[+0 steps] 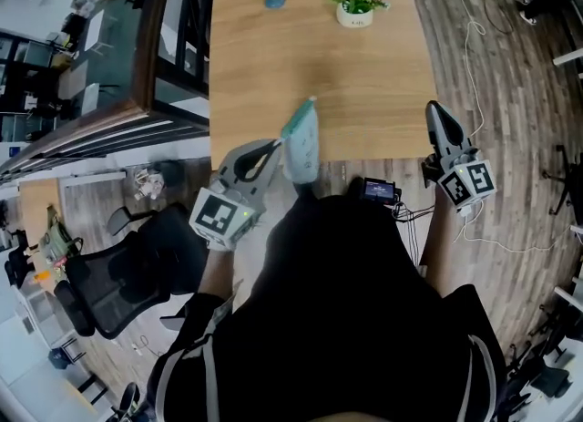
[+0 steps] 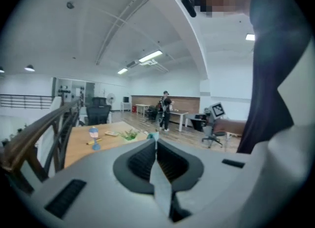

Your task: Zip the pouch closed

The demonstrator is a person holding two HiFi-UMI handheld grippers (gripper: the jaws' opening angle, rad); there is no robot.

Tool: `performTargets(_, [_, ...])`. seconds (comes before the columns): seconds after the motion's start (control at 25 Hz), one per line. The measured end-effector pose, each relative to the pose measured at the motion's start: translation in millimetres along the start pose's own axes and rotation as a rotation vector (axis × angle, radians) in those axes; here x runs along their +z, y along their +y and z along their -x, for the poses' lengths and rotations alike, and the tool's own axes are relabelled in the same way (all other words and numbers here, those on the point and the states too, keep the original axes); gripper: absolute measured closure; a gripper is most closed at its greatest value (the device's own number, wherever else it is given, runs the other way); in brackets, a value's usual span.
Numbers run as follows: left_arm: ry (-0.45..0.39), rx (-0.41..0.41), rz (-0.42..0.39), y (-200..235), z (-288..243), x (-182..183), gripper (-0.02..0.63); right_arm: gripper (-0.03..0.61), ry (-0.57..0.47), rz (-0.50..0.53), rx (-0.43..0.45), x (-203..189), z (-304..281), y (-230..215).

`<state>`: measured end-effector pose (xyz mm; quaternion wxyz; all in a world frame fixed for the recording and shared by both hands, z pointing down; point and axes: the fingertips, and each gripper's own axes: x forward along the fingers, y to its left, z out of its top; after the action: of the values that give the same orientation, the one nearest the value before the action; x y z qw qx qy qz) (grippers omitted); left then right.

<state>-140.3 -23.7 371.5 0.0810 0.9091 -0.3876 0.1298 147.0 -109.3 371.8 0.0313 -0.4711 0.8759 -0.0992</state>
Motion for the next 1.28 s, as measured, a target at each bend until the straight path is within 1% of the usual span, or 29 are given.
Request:
performTargets(0.12, [-0.091, 0.246, -0.002, 62.8, 37.0, 14.9, 0.606, 0.566, -0.028, 0.083, -0.104, 21.7, 25.3, -20.2])
performTargets(0.24, [-0.193, 0.508, -0.016, 111.4, 88.0, 34.6, 0.604, 0.566, -0.046, 0.163, -0.189, 42.2, 52.2, -23.4])
performTargets(0.28, [-0.218, 0.575, -0.030, 121.9, 100.3, 39.9, 0.604, 0.566, -0.052, 0.181, -0.210, 48.1, 58.8, -22.1])
performTargets(0.32, [-0.234, 0.625, -0.050, 129.4, 107.2, 44.7, 0.604, 0.566, -0.059, 0.198, -0.226, 53.5, 63.5, -19.9])
performTargets(0.36, [-0.242, 0.658, -0.076, 133.5, 109.3, 48.9, 0.604, 0.566, -0.064, 0.218, -0.238, 57.5, 66.9, -16.3])
performTargets(0.4, [-0.244, 0.677, -0.101, 134.3, 108.4, 51.7, 0.604, 0.566, -0.062, 0.240, -0.245, 58.9, 69.9, -11.0])
performTargets(0.48, [-0.244, 0.684, -0.127, 130.7, 102.2, 52.9, 0.604, 0.566, -0.043, 0.279, -0.243, 56.5, 74.1, 0.2])
performTargets(0.56, [-0.238, 0.670, -0.135, 127.0, 92.6, 52.6, 0.604, 0.566, -0.033, 0.305, -0.237, 55.9, 73.8, 3.5])
performTargets(0.68, [-0.213, 0.641, -0.156, 123.4, 81.7, 52.3, 0.604, 0.566, -0.037, 0.303, -0.236, 57.2, 71.7, 5.9])
performTargets(0.84, [-0.206, 0.616, -0.158, 121.3, 76.5, 50.6, 0.604, 0.566, -0.023, 0.308, -0.231, 54.4, 72.0, 9.4])
performTargets(0.96, [-0.204, 0.604, -0.156, 121.5, 73.0, 49.9, 0.604, 0.566, -0.054, 0.295, -0.210, 60.3, 66.9, 16.9])
performTargets(1.12, [-0.188, 0.606, -0.169, 119.5, 73.8, 50.2, 0.604, 0.566, -0.069, 0.324, -0.180, 67.6, 60.1, 27.3])
performTargets(1.28, [-0.200, 0.614, -0.150, 120.5, 78.9, 50.9, 0.604, 0.566, -0.064, 0.327, -0.181, 69.5, 55.5, 28.8])
